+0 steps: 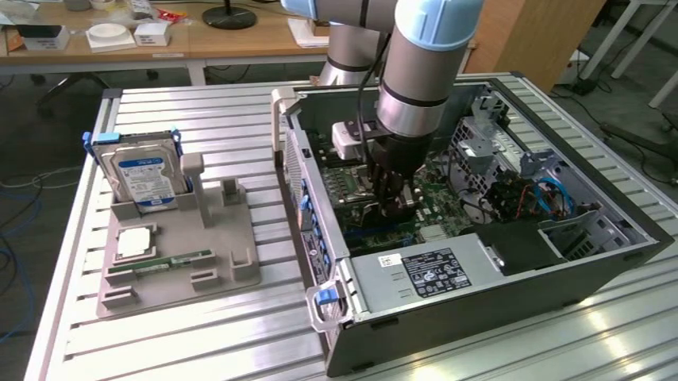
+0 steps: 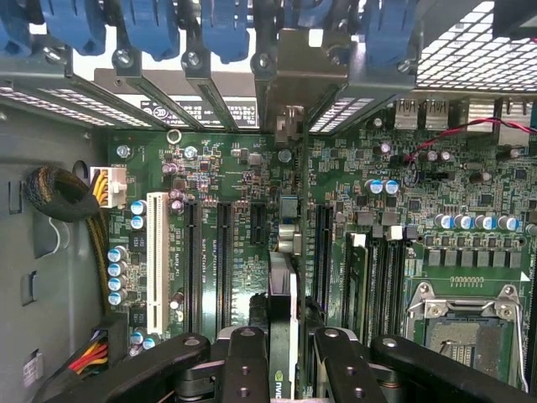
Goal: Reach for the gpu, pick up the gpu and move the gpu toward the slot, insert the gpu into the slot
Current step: 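Insert the gpu into the slot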
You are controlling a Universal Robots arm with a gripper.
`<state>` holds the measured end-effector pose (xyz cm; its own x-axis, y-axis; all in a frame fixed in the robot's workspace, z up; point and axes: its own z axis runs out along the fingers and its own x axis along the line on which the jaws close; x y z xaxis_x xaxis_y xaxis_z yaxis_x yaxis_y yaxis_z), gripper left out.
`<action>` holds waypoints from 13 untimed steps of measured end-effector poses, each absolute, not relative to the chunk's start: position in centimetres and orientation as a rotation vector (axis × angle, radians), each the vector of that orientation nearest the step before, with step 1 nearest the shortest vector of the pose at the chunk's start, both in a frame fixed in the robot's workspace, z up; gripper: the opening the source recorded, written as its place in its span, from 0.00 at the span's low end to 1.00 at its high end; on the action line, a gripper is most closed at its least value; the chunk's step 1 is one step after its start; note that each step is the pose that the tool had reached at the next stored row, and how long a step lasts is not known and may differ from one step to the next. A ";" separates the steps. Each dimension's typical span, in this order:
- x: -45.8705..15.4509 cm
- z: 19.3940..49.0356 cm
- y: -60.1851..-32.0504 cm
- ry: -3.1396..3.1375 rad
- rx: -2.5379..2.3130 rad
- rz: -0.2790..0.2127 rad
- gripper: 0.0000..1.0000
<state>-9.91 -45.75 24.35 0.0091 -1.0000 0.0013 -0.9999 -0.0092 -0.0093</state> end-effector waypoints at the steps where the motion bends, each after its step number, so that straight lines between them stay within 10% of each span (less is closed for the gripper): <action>1: -9.9 24.3 -45.8 2.207 -2.227 -0.012 0.26; 13: -10.0 24.0 -45.8 2.207 -2.228 -0.012 0.26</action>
<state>-10.02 -45.76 23.99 0.0097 -1.0000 0.0015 -0.9999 -0.0097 -0.0093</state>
